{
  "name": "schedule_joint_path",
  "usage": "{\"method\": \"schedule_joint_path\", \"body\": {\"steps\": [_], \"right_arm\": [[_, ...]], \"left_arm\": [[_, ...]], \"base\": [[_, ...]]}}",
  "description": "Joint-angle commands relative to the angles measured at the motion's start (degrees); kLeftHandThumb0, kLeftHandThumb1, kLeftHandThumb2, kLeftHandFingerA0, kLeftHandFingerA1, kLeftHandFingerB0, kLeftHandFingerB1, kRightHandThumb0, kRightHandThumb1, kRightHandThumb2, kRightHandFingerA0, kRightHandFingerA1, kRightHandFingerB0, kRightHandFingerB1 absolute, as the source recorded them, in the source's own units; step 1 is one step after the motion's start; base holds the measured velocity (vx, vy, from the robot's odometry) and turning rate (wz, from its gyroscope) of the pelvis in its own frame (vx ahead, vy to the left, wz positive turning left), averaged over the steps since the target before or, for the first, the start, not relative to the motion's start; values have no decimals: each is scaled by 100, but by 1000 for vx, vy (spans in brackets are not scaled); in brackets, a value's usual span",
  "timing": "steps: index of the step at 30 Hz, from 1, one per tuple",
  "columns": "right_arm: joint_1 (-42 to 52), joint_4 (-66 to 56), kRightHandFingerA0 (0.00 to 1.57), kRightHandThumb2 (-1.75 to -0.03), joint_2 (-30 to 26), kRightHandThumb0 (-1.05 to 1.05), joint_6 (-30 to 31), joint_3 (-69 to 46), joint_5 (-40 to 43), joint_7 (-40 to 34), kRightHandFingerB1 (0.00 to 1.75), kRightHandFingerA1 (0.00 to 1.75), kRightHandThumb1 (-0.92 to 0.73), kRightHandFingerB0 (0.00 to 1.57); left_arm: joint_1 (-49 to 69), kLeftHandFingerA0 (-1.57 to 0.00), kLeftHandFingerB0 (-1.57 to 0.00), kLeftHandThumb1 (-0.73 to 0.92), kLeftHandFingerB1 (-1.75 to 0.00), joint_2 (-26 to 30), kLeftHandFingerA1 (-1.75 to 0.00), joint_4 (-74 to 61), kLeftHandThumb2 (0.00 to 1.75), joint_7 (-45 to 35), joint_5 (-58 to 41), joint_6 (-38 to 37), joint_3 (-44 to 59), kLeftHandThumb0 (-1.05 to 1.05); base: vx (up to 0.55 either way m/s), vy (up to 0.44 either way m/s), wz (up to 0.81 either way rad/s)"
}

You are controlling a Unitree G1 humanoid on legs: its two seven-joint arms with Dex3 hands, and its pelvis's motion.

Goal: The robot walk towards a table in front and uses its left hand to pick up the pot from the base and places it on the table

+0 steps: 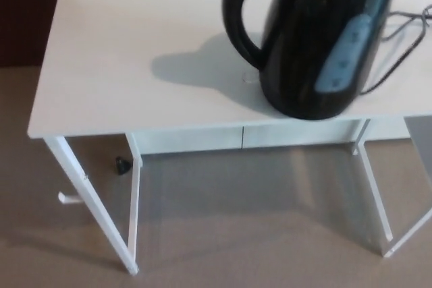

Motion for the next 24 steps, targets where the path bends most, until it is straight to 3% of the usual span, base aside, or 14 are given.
{"method": "schedule_joint_path", "body": {"steps": [1, 9, 24], "right_arm": [[26, -19, 51, -57, -31, -39, 153, 2, 66, 8, 34, 38, -55, 33], [-30, 201, 52, -56, -55, -41, -8, 55, -32, -85, 34, 38, -54, 34], [-203, 331, 52, -56, -35, -41, -21, -31, 95, -17, 34, 39, -53, 34]], "left_arm": [[66, -47, -40, 57, -40, 165, -46, 22, 57, -42, 107, -314, -36, -11], [64, -48, -41, 56, -41, 298, -45, 187, 58, -99, 220, -416, -223, -14], [-75, -48, -38, 55, -40, 318, -46, 283, 58, -5, 226, -380, -294, -13]], "base": [[152, 203, -50], [98, 78, 3], [50, -78, 1]]}}
